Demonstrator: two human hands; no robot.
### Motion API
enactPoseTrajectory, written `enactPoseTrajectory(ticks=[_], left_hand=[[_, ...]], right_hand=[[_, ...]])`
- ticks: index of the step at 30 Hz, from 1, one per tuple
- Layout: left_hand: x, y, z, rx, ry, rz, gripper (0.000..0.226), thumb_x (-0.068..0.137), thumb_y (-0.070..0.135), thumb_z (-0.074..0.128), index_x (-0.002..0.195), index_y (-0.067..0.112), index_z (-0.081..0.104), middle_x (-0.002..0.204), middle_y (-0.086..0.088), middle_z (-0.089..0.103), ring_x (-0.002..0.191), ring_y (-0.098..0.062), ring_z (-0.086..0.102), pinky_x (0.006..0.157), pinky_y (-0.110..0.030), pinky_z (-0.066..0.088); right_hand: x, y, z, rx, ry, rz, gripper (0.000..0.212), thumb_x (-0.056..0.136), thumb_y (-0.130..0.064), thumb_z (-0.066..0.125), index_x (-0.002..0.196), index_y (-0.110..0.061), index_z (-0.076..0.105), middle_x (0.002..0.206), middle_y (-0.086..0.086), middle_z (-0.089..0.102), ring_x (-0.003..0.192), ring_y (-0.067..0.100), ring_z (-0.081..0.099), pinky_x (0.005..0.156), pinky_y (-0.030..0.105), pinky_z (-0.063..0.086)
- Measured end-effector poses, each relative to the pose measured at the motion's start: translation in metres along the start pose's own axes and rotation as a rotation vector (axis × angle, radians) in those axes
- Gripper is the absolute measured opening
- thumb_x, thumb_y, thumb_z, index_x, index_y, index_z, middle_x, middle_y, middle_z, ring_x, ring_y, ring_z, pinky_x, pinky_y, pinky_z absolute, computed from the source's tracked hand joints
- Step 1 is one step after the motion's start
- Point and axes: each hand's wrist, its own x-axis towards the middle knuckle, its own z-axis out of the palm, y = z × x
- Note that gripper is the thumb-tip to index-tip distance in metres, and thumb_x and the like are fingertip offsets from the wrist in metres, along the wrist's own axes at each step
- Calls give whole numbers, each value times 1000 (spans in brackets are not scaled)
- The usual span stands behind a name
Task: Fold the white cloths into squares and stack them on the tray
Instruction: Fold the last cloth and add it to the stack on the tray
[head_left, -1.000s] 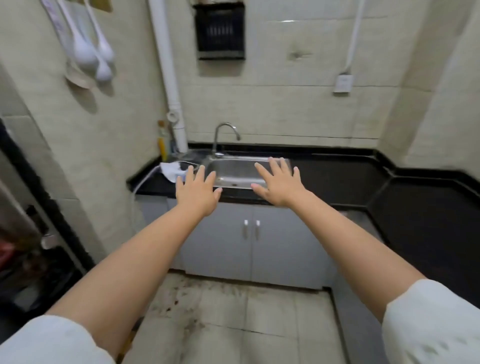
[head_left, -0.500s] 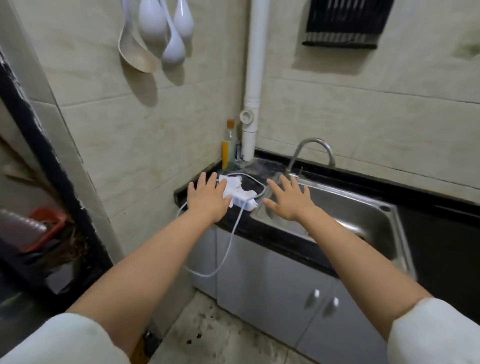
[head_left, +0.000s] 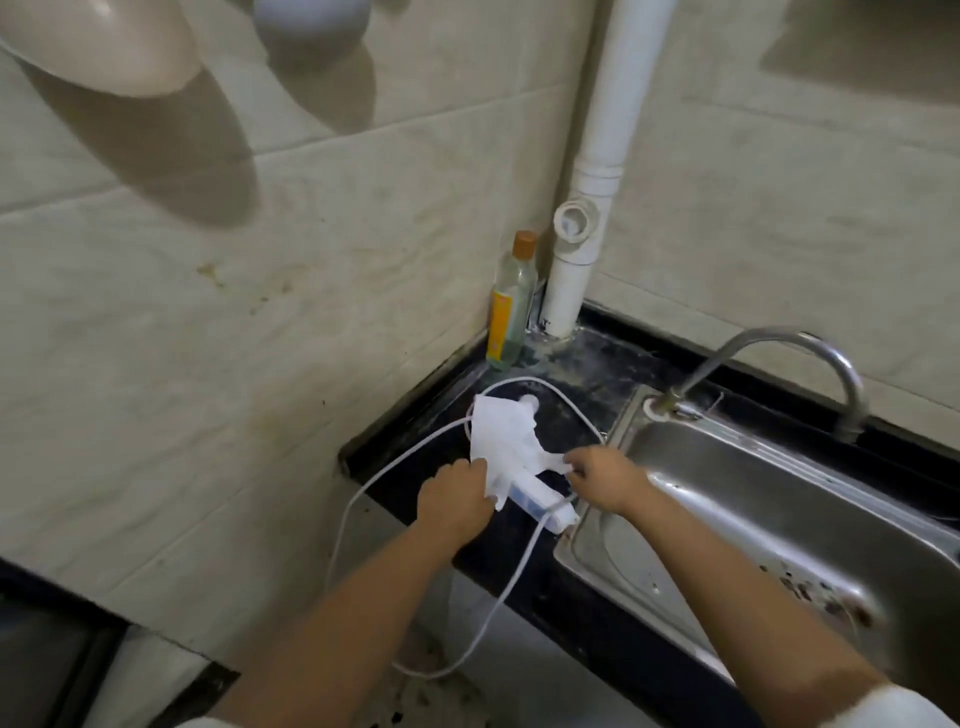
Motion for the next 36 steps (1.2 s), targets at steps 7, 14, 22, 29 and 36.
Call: enactPoseTrajectory(ticks=[7,14,22,29,36], left_hand=[[50,5,37,-210,75,-249,30,93,35,50,109,10,46,112,-7,57,101,-21,56,76,-30,46],[59,-2,41,-288,190,-261,10,95,17,44,97,8,49,93,-8,59,79,-20,54,61,-24,32],[55,1,-17,-399,380,-80,17,93,9,50,95,-1,63,90,-15,63,81,-22,56,65,-21,31],[34,90,-72,-392,456,364,27,92,20,51,95,-1,68,93,-19,68,88,-31,62,73,-28,38],[-33,258,-51,-399,357,842,32,90,25,47,97,3,70,91,-19,67,88,-33,62,73,-31,37]], right_hand=[[109,14,21,-215,-53,-281,47,91,-14,48,137,-16,43,128,12,48,119,30,46,91,35,42],[150,3,43,-296,234,-713,22,60,-20,48,46,-18,65,52,2,52,45,21,55,42,20,34],[124,31,-34,-34,491,-647,23,73,-13,47,67,-7,68,66,11,66,59,29,62,52,33,51],[-21,105,-106,3,841,-266,35,74,-21,37,75,-4,67,66,16,66,62,34,64,61,38,52],[-261,214,-78,-62,909,306,17,78,-4,56,83,2,71,75,22,64,72,40,63,63,43,52]])
